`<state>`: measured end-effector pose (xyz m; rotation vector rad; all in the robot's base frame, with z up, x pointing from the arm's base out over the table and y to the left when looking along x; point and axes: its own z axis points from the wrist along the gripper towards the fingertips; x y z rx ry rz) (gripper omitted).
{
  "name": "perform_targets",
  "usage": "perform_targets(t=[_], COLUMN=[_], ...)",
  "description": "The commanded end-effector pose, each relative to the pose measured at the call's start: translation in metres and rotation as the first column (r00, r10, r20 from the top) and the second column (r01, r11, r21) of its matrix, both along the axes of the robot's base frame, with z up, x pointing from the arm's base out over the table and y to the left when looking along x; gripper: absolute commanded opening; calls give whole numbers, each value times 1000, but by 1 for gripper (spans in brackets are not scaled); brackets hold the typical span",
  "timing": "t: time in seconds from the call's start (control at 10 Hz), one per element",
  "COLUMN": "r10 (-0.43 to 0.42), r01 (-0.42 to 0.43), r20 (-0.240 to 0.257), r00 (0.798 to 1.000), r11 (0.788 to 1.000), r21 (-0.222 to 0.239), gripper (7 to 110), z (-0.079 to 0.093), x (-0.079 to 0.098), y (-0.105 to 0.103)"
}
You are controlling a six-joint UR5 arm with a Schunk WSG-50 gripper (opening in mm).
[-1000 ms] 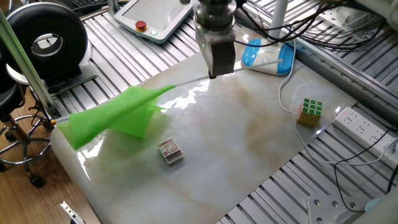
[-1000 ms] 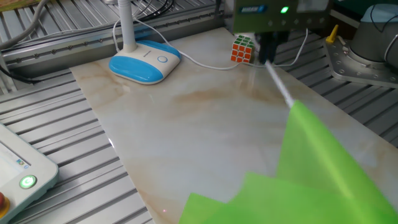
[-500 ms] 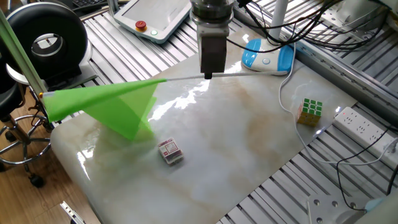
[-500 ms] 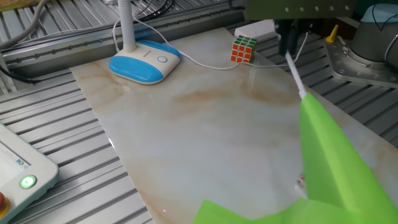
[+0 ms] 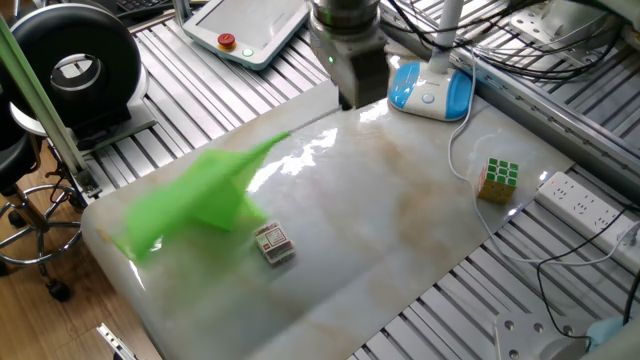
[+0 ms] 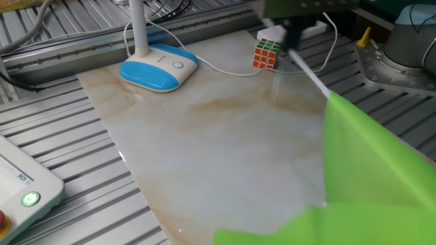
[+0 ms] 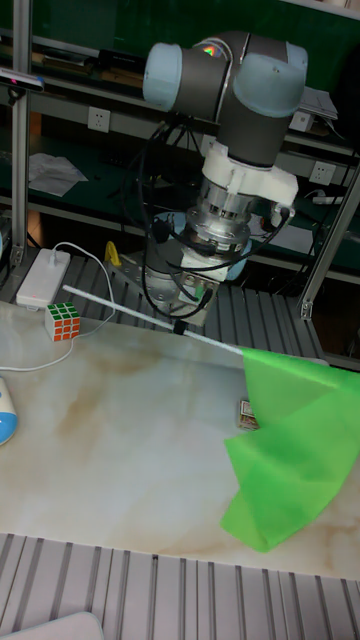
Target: Wave the flag
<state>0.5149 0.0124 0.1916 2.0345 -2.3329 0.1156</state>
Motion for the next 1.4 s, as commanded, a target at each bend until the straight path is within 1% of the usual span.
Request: perform_targets(t=[0.0, 0.1, 0.2, 0.3, 0.4, 0.5, 0.6, 0.7, 0.8, 0.9, 1.0, 1.1, 1.2, 1.3], r10=[-83, -282, -496, -610, -629, -616, -587, -550, -479, -287, 31, 184, 85, -124], r01=[84, 290, 535, 679, 694, 666, 625, 581, 495, 285, -34, -176, -83, 126], r20=[-11, -72, -205, -305, -304, -268, -236, -215, -177, -113, -23, 34, 19, -35], r00=[996, 957, 844, 731, 716, 740, 774, 807, 860, 951, 999, 982, 996, 992], r11=[994, 947, 811, 691, 689, 727, 767, 806, 867, 958, 989, 970, 993, 991], r21=[67, 137, 238, 248, 208, 168, 141, 116, 61, -31, -145, -167, -79, 46], gripper=[7, 7, 7, 7, 7, 7, 7, 7, 7, 7, 7, 7, 7, 7], z=[3, 6, 15, 22, 20, 16, 14, 13, 12, 12, 13, 12, 6, 4], x=[-5, -17, -27, -33, -38, -40, -41, -43, -45, -40, -9, 16, 4, -16], y=[16, 39, 83, 105, 99, 85, 74, 63, 41, 2, -39, -42, -24, 6])
